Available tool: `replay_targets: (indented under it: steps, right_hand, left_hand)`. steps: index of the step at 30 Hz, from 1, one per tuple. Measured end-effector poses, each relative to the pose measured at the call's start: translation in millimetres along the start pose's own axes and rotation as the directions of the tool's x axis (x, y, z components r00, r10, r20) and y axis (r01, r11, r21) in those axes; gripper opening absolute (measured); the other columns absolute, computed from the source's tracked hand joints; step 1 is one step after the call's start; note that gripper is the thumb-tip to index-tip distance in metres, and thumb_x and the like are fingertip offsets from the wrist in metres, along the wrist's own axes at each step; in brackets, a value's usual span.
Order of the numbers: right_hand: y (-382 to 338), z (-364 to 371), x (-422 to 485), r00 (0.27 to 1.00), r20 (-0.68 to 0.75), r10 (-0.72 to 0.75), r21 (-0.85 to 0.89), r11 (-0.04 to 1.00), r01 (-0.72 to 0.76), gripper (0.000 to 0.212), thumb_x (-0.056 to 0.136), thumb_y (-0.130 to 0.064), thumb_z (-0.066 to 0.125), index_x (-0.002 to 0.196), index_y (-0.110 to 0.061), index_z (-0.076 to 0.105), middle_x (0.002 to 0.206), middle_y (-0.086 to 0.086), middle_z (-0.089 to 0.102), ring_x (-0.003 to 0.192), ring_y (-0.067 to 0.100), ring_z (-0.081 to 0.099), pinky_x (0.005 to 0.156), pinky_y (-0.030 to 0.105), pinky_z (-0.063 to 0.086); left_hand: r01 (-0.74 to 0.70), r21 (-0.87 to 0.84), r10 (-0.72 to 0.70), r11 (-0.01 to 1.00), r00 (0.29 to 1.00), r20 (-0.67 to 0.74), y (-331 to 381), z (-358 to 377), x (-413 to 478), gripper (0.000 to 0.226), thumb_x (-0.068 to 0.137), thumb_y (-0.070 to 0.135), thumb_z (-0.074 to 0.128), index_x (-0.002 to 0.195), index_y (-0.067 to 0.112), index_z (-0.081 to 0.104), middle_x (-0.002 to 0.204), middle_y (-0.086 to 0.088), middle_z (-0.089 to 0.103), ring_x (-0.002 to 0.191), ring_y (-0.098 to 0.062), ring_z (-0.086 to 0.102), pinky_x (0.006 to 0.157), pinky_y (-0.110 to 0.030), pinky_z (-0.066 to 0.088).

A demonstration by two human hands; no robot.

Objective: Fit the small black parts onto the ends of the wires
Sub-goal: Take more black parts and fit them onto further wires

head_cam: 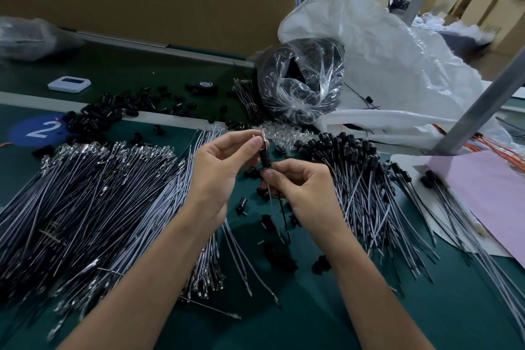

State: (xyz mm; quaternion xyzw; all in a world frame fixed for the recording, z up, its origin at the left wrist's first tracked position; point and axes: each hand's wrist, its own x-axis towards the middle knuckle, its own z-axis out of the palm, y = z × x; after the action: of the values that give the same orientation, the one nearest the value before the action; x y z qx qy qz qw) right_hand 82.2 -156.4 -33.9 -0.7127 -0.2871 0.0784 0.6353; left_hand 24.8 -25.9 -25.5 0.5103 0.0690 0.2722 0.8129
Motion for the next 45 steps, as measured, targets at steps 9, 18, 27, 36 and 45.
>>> replay_targets:
  steps: [9, 18, 27, 36, 45]
  right_hand:
    - [-1.3, 0.8, -1.2, 0.995, -0.052, -0.08, -0.089, 0.993, 0.076, 0.01, 0.084, -0.007, 0.075, 0.083, -0.017, 0.076, 0.072, -0.002, 0.075, 0.064, 0.007, 0.07, 0.062, 0.017, 0.053]
    - [0.1, 1.4, -0.6, 0.993, -0.09, -0.08, -0.117, 0.991, 0.069, 0.009, 0.084, -0.004, 0.074, 0.084, -0.013, 0.076, 0.07, 0.001, 0.075, 0.066, 0.01, 0.072, 0.065, 0.024, 0.057]
    - [0.9, 0.5, 0.0, 0.994, -0.086, -0.07, -0.113, 0.992, 0.06, 0.01, 0.085, -0.004, 0.073, 0.084, -0.014, 0.076, 0.073, 0.002, 0.075, 0.071, 0.016, 0.073, 0.069, 0.033, 0.06]
    - [1.0, 0.1, 0.2, 0.988, -0.09, -0.128, -0.2, 0.974, 0.108, 0.036, 0.083, -0.006, 0.075, 0.071, -0.039, 0.071, 0.07, -0.01, 0.074, 0.066, 0.008, 0.072, 0.067, 0.027, 0.059]
    - [-2.1, 2.9, -2.2, 0.982, -0.11, -0.154, -0.18, 0.975, 0.132, 0.027, 0.085, -0.01, 0.074, 0.077, -0.036, 0.072, 0.072, 0.0, 0.074, 0.068, 0.025, 0.07, 0.067, 0.046, 0.058]
  left_hand:
    - [0.032, -0.021, -0.032, 0.999, 0.999, -0.001, 1.2, 0.3, -0.3, 0.022, 0.076, 0.02, 0.069, 0.096, 0.012, 0.075, 0.091, -0.01, 0.077, 0.086, -0.018, 0.072, 0.077, -0.023, 0.057]
    - [0.035, -0.04, -0.035, 0.999, 0.999, 0.012, 2.9, 0.2, -1.1, 0.015, 0.066, 0.026, 0.075, 0.079, 0.019, 0.078, 0.087, -0.008, 0.077, 0.085, -0.014, 0.072, 0.076, -0.021, 0.056]
    - [0.095, -0.116, -0.092, 0.989, 0.995, 0.034, 2.2, -2.8, 0.4, 0.02, 0.063, 0.023, 0.076, 0.081, 0.016, 0.08, 0.089, -0.006, 0.077, 0.086, -0.014, 0.072, 0.073, -0.02, 0.056]
    - [0.079, -0.071, -0.076, 0.994, 0.996, 0.045, 0.6, -3.0, 1.2, 0.021, 0.066, 0.025, 0.076, 0.083, 0.015, 0.08, 0.089, -0.005, 0.077, 0.086, -0.014, 0.071, 0.073, -0.019, 0.054]
    - [-0.013, 0.08, 0.013, 0.997, 1.0, 0.004, -2.5, 4.6, -3.7, 0.01, 0.077, 0.019, 0.073, 0.085, 0.016, 0.078, 0.093, -0.004, 0.077, 0.089, -0.014, 0.071, 0.081, -0.026, 0.056]
